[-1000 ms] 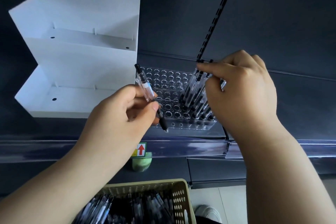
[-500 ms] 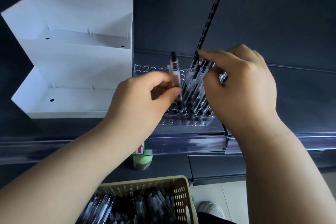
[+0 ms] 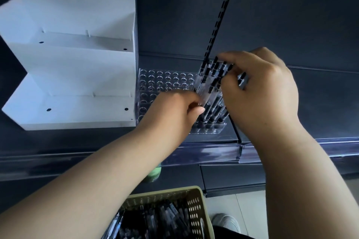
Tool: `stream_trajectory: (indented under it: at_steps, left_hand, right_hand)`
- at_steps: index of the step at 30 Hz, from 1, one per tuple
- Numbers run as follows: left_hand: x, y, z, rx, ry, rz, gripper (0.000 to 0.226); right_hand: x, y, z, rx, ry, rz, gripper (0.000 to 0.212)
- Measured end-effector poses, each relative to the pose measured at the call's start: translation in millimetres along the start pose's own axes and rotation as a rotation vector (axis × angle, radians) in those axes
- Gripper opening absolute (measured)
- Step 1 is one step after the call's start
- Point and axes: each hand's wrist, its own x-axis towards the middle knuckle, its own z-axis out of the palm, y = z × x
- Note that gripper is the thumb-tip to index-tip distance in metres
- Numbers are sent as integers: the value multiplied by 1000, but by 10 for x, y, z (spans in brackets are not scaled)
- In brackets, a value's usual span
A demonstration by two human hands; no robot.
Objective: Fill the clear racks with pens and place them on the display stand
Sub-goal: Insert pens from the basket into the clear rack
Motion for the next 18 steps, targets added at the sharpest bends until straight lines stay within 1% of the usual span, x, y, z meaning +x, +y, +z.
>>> stream_trajectory:
  at_steps: [4,8,14,16,18]
  left_hand:
    - [16,-22,25,-48,1,-70,11]
    - [17,-25,15,-37,-10,-92,15]
    - [-35,-31,-66,-17,-70,-152,24]
    - [-106,-17,-166,46,-33,-128,21]
    - [-226,4,-281,163,18,-43,20]
  right_hand:
    - [13,6,-4,12,-3,0,40]
    - [11,-5,-9,23,0,-15,40]
    - [-17,-108,-64,88,70,-70,39]
    - [-81,-174,-94,112,97,-114,38]
    - [-186,-231,-110,119,104,-162,36]
